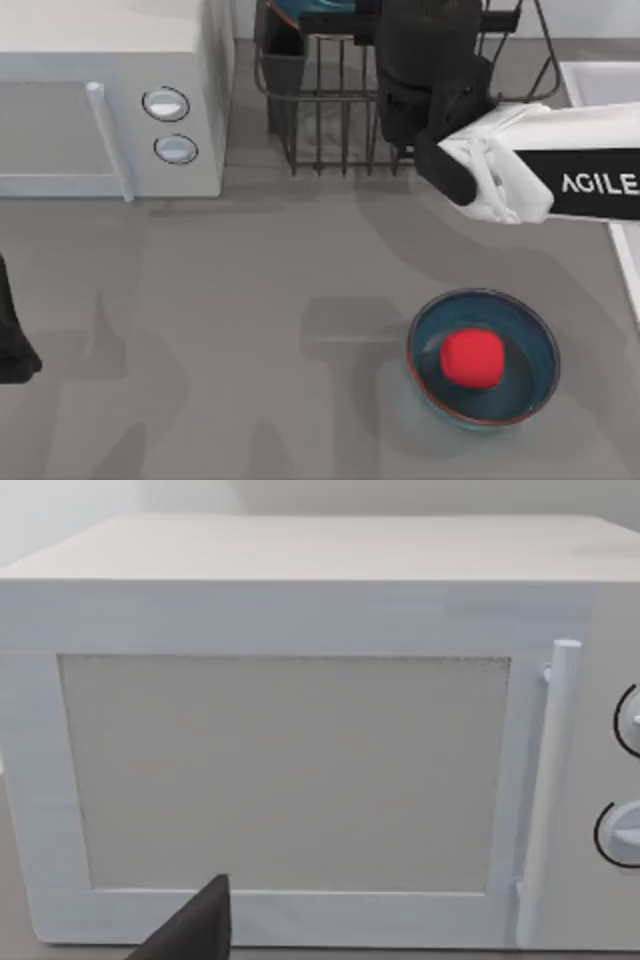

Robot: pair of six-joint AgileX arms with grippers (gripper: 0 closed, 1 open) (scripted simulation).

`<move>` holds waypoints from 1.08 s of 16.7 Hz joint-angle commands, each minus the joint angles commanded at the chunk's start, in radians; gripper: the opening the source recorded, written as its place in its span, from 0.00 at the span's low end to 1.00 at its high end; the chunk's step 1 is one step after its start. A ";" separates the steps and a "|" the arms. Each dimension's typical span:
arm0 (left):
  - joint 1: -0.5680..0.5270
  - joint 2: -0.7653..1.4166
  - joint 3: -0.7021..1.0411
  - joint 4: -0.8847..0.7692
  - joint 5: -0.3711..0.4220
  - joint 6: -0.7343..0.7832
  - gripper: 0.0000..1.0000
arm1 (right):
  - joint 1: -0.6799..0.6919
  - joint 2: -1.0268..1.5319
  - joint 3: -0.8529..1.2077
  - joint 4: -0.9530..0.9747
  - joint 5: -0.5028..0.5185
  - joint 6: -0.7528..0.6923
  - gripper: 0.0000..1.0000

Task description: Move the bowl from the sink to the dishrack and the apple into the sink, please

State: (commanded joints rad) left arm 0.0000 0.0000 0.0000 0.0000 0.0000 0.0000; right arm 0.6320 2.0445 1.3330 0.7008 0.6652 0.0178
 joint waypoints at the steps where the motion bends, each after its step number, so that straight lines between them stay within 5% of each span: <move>1: 0.000 0.000 0.000 0.000 0.000 0.000 1.00 | 0.000 0.000 0.000 0.000 0.000 0.000 0.00; 3: 0.000 0.000 0.000 0.000 0.000 0.000 1.00 | 0.000 0.000 0.000 0.000 0.000 0.000 0.00; 16: 0.000 0.000 0.000 0.000 0.000 0.000 1.00 | 0.000 0.000 0.000 0.000 0.000 0.000 0.98; 18: 0.000 0.000 0.000 0.000 0.000 0.000 1.00 | 0.000 0.000 0.000 0.000 0.000 0.000 1.00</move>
State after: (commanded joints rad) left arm 0.0000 0.0000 0.0000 0.0000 0.0000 0.0000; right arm 0.6320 2.0445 1.3330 0.7008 0.6652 0.0178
